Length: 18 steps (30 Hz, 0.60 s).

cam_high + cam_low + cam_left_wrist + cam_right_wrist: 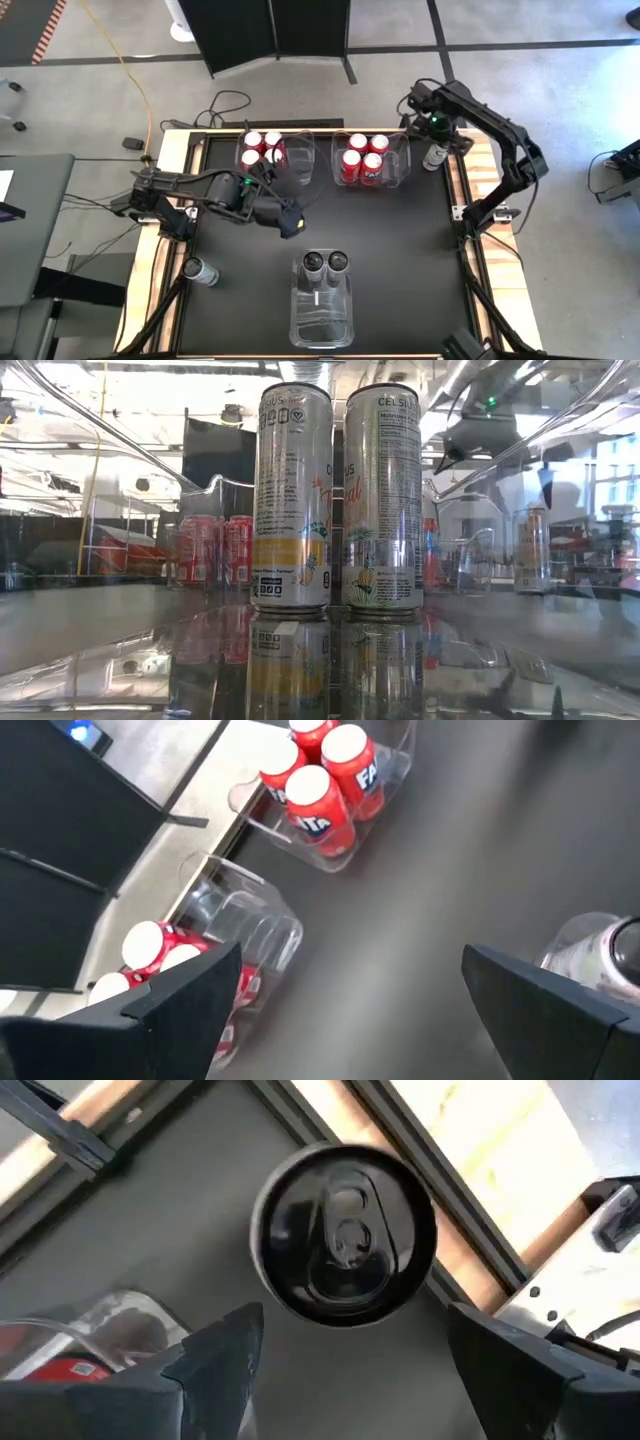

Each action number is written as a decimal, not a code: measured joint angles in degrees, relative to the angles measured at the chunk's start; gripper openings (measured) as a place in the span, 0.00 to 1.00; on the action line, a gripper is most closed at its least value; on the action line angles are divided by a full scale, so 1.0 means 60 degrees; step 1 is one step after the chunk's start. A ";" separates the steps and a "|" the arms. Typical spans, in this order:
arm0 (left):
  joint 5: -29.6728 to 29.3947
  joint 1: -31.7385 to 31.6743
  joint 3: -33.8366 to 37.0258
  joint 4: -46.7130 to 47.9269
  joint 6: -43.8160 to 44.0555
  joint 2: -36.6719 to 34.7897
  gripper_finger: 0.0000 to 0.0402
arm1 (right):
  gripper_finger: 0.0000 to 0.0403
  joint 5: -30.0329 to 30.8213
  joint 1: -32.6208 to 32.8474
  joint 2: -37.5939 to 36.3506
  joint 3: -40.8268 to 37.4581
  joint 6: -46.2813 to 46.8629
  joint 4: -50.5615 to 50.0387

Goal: Sort soda cans
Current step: Put the white yellow soda can into the bottom transparent bin

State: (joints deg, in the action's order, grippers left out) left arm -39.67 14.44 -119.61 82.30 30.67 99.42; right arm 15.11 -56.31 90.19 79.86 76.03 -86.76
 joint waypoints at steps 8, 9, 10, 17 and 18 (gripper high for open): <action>0.0017 0.0002 0.0000 0.0400 0.0077 0.0000 0.93 | 0.82 0.0239 -0.0025 -0.0018 -0.0553 -0.0393 0.1084; 0.0017 0.0002 0.0000 0.0402 0.0082 0.0000 0.93 | 0.82 0.0312 -0.0081 -0.0017 -0.0563 -0.0398 0.1139; 0.0017 0.0002 0.0000 0.0402 0.0085 0.0000 0.93 | 0.82 0.0405 -0.0156 -0.0015 -0.0562 -0.0410 0.1196; 0.0020 0.0006 0.0000 0.0404 0.0099 0.0000 0.93 | 0.82 0.0499 -0.0578 -0.0015 -0.0555 -0.0489 0.1314; 0.0020 0.0004 0.0000 0.0418 0.0097 0.0000 0.93 | 0.82 0.0500 -0.0610 -0.0015 -0.0555 -0.0588 0.1382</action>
State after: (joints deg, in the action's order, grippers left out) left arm -39.55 14.47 -119.61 84.80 31.26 99.42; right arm 18.12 -59.97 90.11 76.53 72.50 -78.47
